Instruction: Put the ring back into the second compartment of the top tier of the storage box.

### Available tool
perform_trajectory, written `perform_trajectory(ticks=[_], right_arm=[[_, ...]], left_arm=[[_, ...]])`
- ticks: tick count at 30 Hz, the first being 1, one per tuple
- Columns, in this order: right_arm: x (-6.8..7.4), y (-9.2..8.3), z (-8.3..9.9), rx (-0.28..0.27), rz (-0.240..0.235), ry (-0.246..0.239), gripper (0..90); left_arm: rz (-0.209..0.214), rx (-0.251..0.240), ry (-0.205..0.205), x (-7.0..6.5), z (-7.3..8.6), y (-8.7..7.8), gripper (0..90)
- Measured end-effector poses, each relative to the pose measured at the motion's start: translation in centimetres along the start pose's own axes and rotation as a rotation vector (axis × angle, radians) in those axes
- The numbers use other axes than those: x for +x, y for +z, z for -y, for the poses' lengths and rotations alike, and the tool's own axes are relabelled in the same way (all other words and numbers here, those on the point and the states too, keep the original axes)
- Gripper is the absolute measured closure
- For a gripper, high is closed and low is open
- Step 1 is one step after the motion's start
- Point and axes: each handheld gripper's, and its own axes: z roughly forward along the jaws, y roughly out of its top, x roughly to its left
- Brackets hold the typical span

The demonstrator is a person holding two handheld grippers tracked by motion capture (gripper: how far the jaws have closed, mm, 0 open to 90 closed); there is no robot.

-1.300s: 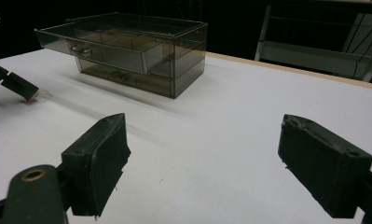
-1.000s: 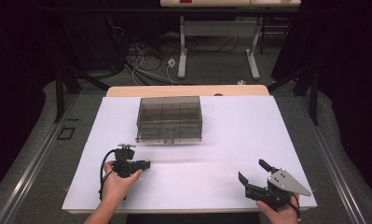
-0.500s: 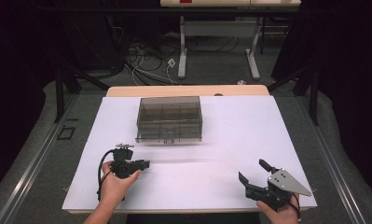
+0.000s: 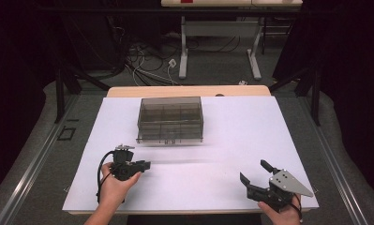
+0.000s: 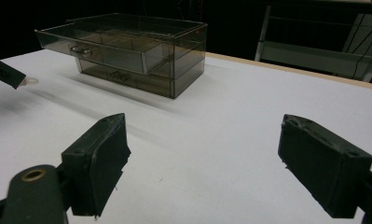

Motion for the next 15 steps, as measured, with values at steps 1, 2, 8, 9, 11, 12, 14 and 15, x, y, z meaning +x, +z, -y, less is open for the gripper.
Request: perform_trajectory(ticks=[1,2,8,9,11,12,14,15], right_arm=[[0.0,0.0,0.0,0.0,0.0,0.0,15.1],[0.01,-0.01,0.0,0.001,-0.002,0.0,15.1],[0.0,0.03,0.01,0.001,-0.003,0.002,15.1],[0.0,0.04,0.02,0.002,-0.003,0.002,15.1],[-0.01,0.04,0.02,0.001,-0.005,0.001,15.0],[0.01,0.05,0.03,0.0,-0.003,0.001,15.1],[0.02,0.04,0.02,0.001,-0.002,0.0,15.1],[-0.01,0.07,0.03,0.001,-0.003,0.001,15.1]], left_arm=[[0.0,0.0,0.0,0.0,0.0,0.0,68.9],[0.005,0.002,0.003,-0.05,-0.01,-0.14,68.9],[0.002,-0.016,0.008,-0.2,-0.01,-0.31,68.9],[0.008,-0.007,0.011,-0.18,-0.07,-0.44,68.9],[0.003,-0.021,0.006,-0.27,-0.03,-0.42,68.9],[0.003,-0.024,0.007,-0.3,-0.03,-0.46,68.9],[0.004,-0.028,0.013,-0.33,-0.04,-0.58,68.9],[0.007,-0.027,0.013,-0.37,-0.08,-0.73,68.9]])
